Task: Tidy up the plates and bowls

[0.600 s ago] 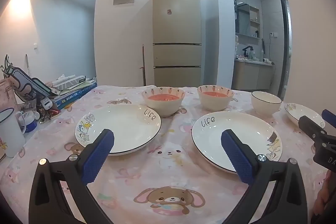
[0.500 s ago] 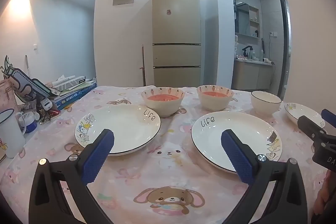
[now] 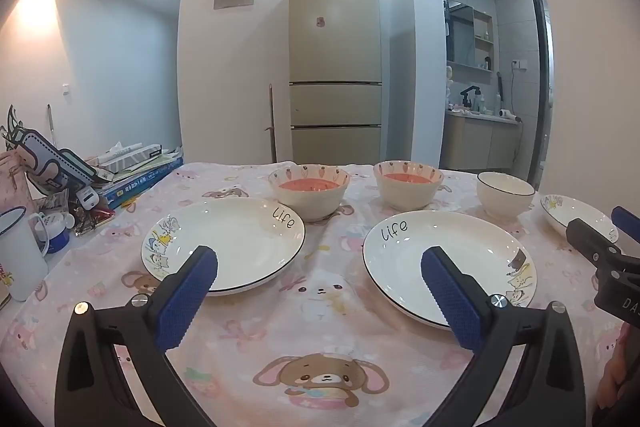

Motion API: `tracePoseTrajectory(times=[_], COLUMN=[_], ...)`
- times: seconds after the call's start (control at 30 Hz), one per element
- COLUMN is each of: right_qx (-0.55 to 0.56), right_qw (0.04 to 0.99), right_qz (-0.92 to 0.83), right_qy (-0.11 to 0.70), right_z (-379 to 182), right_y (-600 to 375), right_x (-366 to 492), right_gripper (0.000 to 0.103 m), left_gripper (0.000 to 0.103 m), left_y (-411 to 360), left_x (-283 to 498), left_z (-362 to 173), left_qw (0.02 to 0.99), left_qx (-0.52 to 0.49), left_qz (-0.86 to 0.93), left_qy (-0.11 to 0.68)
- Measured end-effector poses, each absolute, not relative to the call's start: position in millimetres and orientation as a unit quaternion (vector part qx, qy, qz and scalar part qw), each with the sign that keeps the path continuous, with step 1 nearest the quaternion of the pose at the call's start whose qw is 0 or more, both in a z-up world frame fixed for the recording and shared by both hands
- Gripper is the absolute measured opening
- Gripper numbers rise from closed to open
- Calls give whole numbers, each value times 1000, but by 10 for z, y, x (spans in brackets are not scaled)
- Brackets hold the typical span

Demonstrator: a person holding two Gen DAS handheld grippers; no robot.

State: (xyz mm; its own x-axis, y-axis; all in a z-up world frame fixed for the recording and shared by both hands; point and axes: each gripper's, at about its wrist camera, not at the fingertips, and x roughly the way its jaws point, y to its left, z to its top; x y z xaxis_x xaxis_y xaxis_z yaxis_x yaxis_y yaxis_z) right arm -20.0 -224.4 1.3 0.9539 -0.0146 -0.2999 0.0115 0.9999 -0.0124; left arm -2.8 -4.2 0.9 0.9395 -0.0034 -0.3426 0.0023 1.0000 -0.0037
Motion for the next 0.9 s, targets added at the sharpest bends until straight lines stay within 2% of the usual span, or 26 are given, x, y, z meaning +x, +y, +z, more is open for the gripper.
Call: tracePoseTrajectory(times=[0.9], right_qx=[-8], right_qw=[987], right_qz=[-7], right_qy=[157], right_z=[-5], right_y=[-2240], right_x=[-172], right_gripper=[103], left_gripper=[103], left_y=[-33], left_x=[-24], left_z=[-25], left_qw=[984], left_qx=[-3], left_qz=[3], left_qy=[178])
